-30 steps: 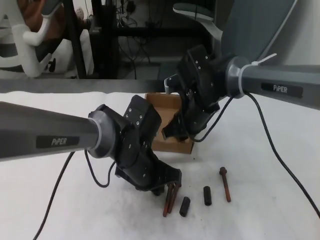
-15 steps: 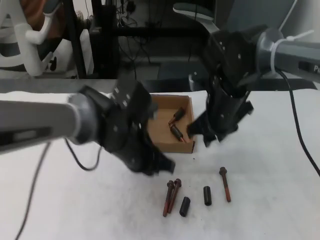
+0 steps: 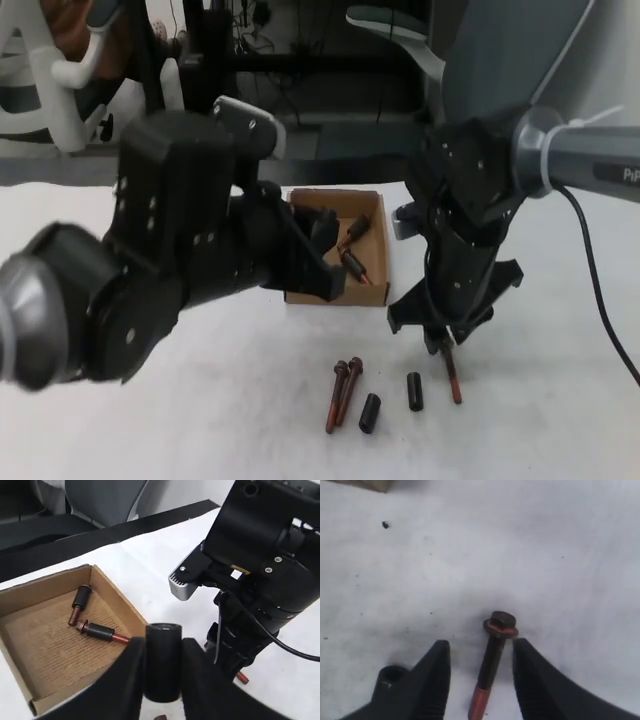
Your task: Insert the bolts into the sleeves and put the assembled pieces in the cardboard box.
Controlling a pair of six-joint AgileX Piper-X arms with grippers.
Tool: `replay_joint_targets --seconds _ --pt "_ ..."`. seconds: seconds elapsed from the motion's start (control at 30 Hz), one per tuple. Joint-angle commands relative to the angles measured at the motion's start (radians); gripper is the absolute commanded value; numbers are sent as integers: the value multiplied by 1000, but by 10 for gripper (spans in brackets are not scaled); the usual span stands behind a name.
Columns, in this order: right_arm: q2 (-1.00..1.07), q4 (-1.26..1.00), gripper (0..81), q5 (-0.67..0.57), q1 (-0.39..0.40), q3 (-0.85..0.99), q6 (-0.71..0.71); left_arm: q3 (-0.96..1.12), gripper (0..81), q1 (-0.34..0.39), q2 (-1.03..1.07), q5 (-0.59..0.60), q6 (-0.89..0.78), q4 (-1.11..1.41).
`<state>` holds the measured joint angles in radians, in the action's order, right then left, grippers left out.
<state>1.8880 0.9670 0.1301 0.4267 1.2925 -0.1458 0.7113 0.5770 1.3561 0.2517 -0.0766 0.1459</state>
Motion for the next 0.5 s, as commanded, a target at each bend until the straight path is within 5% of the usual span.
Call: replay_joint_targets --seconds 0.0,0.23,0.3,0.4,0.47 --pt "-17 -44 392 18 -1 -32 -12 -30 18 4 -16 58 -46 93" --pt "-17 -180 386 48 -1 -91 -60 -55 18 4 -16 92 -148 287" --pt "-17 -207 281 53 -1 -102 -63 -55 18 4 -16 92 -155 311" --pt "-17 -220 0 53 -1 -113 -63 -55 18 4 -16 92 -171 315" --pt "-17 -221 0 53 -1 -118 -63 -55 18 4 -16 92 -171 313"
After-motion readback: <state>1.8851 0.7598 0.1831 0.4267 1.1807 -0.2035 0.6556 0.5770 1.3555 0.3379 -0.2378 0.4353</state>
